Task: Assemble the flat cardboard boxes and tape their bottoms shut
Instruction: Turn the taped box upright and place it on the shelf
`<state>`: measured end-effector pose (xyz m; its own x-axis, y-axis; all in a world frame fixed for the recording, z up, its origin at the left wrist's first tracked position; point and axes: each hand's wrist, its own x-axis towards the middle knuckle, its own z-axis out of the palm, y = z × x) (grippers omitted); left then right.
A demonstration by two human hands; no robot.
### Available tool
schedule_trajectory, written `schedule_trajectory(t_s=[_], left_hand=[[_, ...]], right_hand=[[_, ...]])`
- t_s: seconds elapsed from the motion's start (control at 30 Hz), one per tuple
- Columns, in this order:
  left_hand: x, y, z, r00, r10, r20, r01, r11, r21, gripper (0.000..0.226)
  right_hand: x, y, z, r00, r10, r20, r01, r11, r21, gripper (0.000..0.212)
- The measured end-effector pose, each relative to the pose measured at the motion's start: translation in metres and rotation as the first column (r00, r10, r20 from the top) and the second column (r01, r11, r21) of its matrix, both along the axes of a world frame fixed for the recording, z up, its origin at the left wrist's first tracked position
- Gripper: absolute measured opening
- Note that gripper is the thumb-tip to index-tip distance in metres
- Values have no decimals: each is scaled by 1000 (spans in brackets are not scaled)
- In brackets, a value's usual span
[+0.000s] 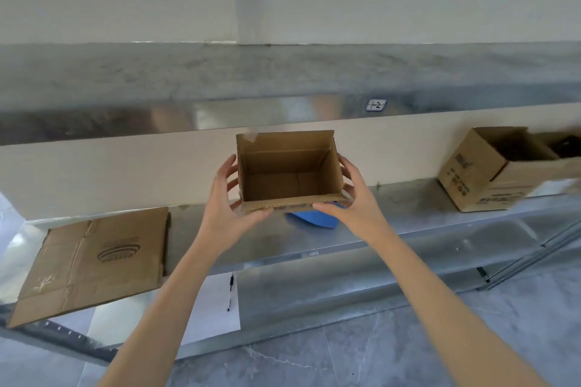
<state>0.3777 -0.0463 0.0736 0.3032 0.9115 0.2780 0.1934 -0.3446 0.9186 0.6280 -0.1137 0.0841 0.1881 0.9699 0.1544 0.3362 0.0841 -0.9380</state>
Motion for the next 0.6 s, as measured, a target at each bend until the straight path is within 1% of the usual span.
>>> schedule_trajectory(t_s=[0.1,0.27,0.37,0.43,0.5,0.6], left_hand=[[44,4,7,999,-18,38,18,1000,-6,98],[132,1,7,998,-51,36,51,998,27,82],[191,-3,3,998,-56,24,55,998,24,77],[230,-8,-3,997,-56,48,56,998,2,75],[268,-13,-9,997,-49,64,51,998,-29,73],[314,-20,-22,999,-37,37,40,997,-65,71]], right_hand=[[34,-7,7,994,-95,-62,97,995,29,87],[110,-22,9,972,-234,-7,234,969,74,72],[165,-29,7,957,-286,52,282,957,68,69],[204,-33,4,950,-300,87,297,954,52,68],[242,-36,1,949,-299,104,299,954,20,67],[290,-39,-8,953,-276,125,283,958,-45,70]])
